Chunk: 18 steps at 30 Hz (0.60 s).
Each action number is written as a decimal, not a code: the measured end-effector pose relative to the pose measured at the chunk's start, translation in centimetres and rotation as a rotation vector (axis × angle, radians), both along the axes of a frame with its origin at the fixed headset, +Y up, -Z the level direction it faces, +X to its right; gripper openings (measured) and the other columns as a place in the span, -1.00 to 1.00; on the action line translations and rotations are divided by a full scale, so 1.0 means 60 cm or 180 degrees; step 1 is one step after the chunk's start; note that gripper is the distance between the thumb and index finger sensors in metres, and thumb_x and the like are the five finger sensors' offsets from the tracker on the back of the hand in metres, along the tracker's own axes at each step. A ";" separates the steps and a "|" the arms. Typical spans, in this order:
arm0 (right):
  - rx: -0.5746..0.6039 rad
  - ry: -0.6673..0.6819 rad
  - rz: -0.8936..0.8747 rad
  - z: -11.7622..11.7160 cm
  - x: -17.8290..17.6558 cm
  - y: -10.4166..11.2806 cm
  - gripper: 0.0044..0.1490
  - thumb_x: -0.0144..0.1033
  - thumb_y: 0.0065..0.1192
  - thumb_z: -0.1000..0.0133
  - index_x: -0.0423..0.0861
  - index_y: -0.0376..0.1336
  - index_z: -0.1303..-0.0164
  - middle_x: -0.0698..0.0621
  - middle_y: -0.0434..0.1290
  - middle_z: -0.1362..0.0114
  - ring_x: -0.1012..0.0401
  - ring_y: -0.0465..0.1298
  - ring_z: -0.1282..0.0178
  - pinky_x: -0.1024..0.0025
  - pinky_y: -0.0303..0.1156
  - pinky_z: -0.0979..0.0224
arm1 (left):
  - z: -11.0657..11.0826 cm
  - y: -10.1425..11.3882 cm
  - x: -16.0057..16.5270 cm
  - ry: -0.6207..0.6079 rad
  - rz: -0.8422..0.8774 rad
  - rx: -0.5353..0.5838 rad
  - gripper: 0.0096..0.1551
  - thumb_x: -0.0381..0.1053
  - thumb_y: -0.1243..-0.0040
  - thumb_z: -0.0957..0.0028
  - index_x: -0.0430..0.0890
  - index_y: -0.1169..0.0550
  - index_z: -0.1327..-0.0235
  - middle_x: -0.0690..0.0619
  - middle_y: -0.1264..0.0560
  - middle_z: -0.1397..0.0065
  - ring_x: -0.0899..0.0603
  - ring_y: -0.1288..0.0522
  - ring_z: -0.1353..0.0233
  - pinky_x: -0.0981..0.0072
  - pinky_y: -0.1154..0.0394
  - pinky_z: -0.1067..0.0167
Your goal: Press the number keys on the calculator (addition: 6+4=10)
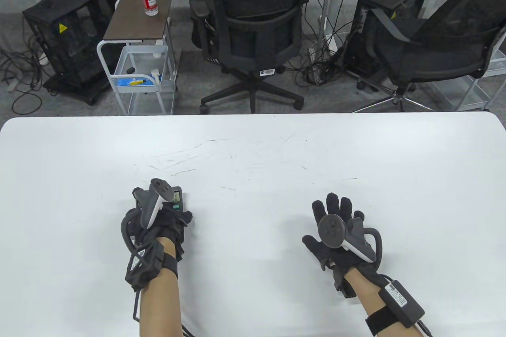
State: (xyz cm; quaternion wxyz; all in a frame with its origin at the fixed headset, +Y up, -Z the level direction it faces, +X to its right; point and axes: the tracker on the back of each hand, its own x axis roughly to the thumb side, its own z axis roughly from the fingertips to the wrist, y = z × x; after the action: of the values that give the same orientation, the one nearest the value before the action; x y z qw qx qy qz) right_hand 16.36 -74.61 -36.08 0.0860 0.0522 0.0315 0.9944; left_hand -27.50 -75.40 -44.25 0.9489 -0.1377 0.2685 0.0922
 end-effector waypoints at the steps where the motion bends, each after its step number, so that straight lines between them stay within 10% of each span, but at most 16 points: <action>1: 0.0011 0.0000 0.0001 0.000 0.000 0.000 0.17 0.38 0.08 0.05 0.13 -0.32 -0.60 -0.15 -0.38 -0.74 -0.28 -0.30 -0.66 -0.40 -0.20 -0.53 | 0.003 0.003 0.006 0.0004 0.0047 0.0011 0.36 0.61 -0.54 0.43 0.48 0.05 -0.49 -0.06 0.28 -0.72 -0.63 -0.14 -0.58 -0.68 -0.33 -0.32; 18: 0.0069 -0.0075 0.0057 0.001 0.007 0.003 0.16 0.37 0.09 0.04 0.13 -0.31 -0.60 -0.16 -0.37 -0.74 -0.28 -0.30 -0.66 -0.41 -0.20 -0.53 | 0.014 0.029 0.337 -0.0663 0.0202 0.0095 0.32 0.63 -0.43 0.30 0.41 0.12 -0.52 -0.16 0.29 -0.70 -0.67 -0.13 -0.54 -0.72 -0.34 -0.25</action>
State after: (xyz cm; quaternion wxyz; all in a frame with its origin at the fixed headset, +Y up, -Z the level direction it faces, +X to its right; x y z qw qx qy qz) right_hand 16.78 -74.45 -36.04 0.0769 0.0411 0.0202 0.9960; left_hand -7.31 -73.63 -43.38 0.9702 -0.1409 0.1626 0.1113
